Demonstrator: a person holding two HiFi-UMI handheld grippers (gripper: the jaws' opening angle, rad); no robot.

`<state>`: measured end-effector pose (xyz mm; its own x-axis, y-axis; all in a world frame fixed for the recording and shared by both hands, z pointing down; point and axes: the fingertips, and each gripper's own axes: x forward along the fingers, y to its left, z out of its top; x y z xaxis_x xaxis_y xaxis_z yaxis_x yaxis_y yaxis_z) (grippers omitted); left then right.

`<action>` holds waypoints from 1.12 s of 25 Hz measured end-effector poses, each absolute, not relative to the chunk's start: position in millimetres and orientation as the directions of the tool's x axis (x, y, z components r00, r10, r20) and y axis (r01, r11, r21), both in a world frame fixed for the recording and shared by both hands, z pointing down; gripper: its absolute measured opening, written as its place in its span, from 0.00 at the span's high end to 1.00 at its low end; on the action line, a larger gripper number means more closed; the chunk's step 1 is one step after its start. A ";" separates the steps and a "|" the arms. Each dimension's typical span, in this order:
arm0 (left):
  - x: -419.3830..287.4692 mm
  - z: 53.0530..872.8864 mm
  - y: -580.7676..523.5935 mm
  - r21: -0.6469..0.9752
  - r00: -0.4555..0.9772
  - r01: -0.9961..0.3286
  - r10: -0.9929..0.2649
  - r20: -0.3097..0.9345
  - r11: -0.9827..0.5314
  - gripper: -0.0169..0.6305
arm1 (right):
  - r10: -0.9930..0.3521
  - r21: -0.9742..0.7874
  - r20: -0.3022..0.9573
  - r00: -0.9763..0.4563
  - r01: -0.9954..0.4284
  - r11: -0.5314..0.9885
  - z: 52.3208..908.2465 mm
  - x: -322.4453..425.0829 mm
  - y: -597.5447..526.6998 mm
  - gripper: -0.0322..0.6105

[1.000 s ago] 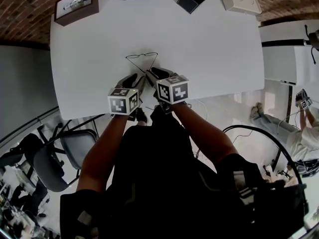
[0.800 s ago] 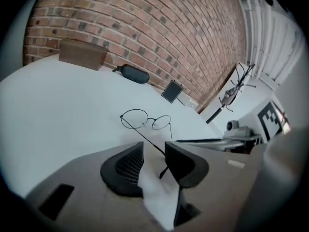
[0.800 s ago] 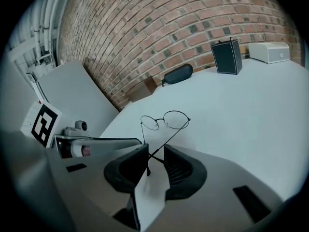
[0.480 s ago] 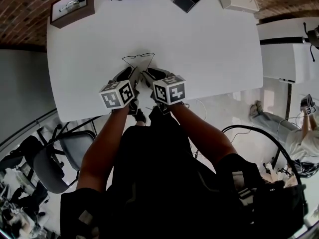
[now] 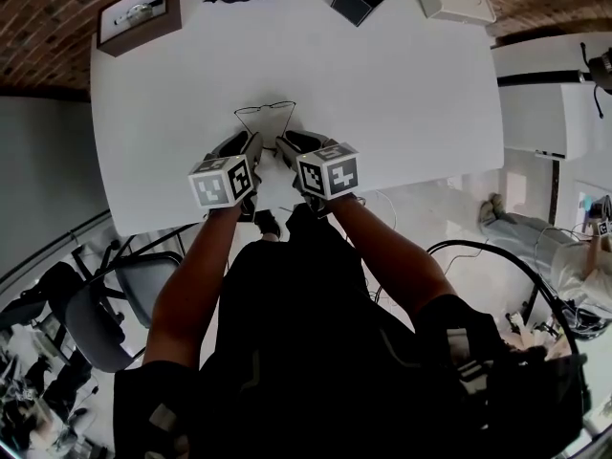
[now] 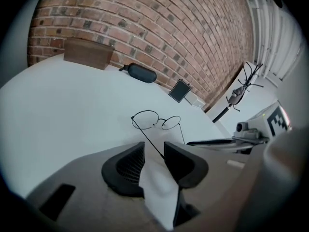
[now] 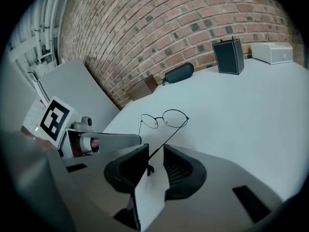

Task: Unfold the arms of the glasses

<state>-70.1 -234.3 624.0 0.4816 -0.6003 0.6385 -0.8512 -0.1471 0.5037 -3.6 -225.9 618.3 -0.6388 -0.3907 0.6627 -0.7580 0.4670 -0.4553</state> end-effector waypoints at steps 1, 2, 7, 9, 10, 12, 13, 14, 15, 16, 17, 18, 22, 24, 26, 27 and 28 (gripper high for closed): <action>-72.4 621.8 -233.2 0.492 0.480 -0.856 -0.600 0.641 -0.159 0.77 | -0.394 -0.455 0.663 -0.637 -0.761 0.463 618.1 -2.5 -226.3 0.82; -74.5 620.8 -232.1 0.478 0.479 -0.861 -0.596 0.644 -0.176 0.77 | -0.396 -0.453 0.664 -0.634 -0.762 0.462 617.7 -1.7 -226.6 0.82; -83.3 630.5 -231.2 0.458 0.499 -0.858 -0.594 0.632 -0.233 0.77 | -0.400 -0.431 0.671 -0.624 -0.768 0.474 617.2 2.4 -227.0 0.82; -88.1 624.7 -230.7 0.451 0.485 -0.866 -0.588 0.647 -0.217 0.77 | -0.402 -0.424 0.674 -0.620 -0.770 0.477 616.7 3.5 -226.5 0.82; -90.3 624.0 -229.8 0.450 0.478 -0.869 -0.584 0.656 -0.207 0.77 | -0.403 -0.418 0.676 -0.617 -0.771 0.480 616.4 4.1 -226.3 0.82; -92.8 626.6 -229.9 0.448 0.472 -0.872 -0.584 0.660 -0.199 0.77 | -0.407 -0.405 0.678 -0.612 -0.773 0.488 616.5 6.3 -226.4 0.82; -93.1 629.2 -230.6 0.445 0.472 -0.872 -0.588 0.657 -0.203 0.77 | -0.408 -0.403 0.679 -0.610 -0.774 0.488 617.1 7.6 -226.7 0.82; -93.4 630.7 -230.8 0.439 0.471 -0.874 -0.590 0.656 -0.209 0.77 | -0.409 -0.403 0.680 -0.609 -0.776 0.485 617.6 9.0 -227.0 0.82; -93.9 629.6 -230.5 0.429 0.467 -0.877 -0.590 0.659 -0.215 0.77 | -0.411 -0.403 0.681 -0.607 -0.778 0.481 617.8 10.4 -227.5 0.82; -94.7 627.3 -229.8 0.416 0.461 -0.882 -0.588 0.665 -0.222 0.77 | -0.414 -0.401 0.682 -0.603 -0.782 0.478 617.4 12.3 -228.3 0.82; -95.7 625.4 -228.8 0.405 0.457 -0.885 -0.586 0.669 -0.229 0.77 | -0.419 -0.398 0.683 -0.598 -0.786 0.473 616.7 14.8 -229.3 0.82; -96.8 624.3 -227.8 0.396 0.455 -0.887 -0.584 0.672 -0.236 0.77 | -0.424 -0.396 0.684 -0.593 -0.790 0.468 615.9 17.7 -230.2 0.82; -99.5 623.9 -225.7 0.378 0.459 -0.887 -0.580 0.673 -0.264 0.77 | -0.436 -0.396 0.687 -0.581 -0.803 0.447 615.2 27.4 -233.2 0.82; -99.2 623.8 -226.6 0.375 0.462 -0.886 -0.580 0.671 -0.272 0.77 | -0.440 -0.393 0.687 -0.579 -0.805 0.446 615.2 29.1 -234.0 0.82; -97.8 623.8 -227.3 0.376 0.462 -0.886 -0.580 0.671 -0.271 0.77 | -0.441 -0.394 0.685 -0.580 -0.804 0.446 615.5 28.2 -233.8 0.82; -96.9 623.9 -227.7 0.376 0.461 -0.886 -0.580 0.672 -0.270 0.77 | -0.443 -0.393 0.684 -0.580 -0.804 0.447 615.3 27.7 -233.7 0.82; -96.4 623.8 -228.2 0.375 0.461 -0.887 -0.582 0.670 -0.270 0.77 | -0.445 -0.391 0.683 -0.579 -0.805 0.447 615.0 27.5 -233.6 0.82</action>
<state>-96.4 -228.2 623.8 0.4605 -0.5817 0.6705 -0.8869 -0.2705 0.3745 27.5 -233.6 615.0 -0.5790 -0.4451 0.6831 -0.8046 0.4473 -0.3906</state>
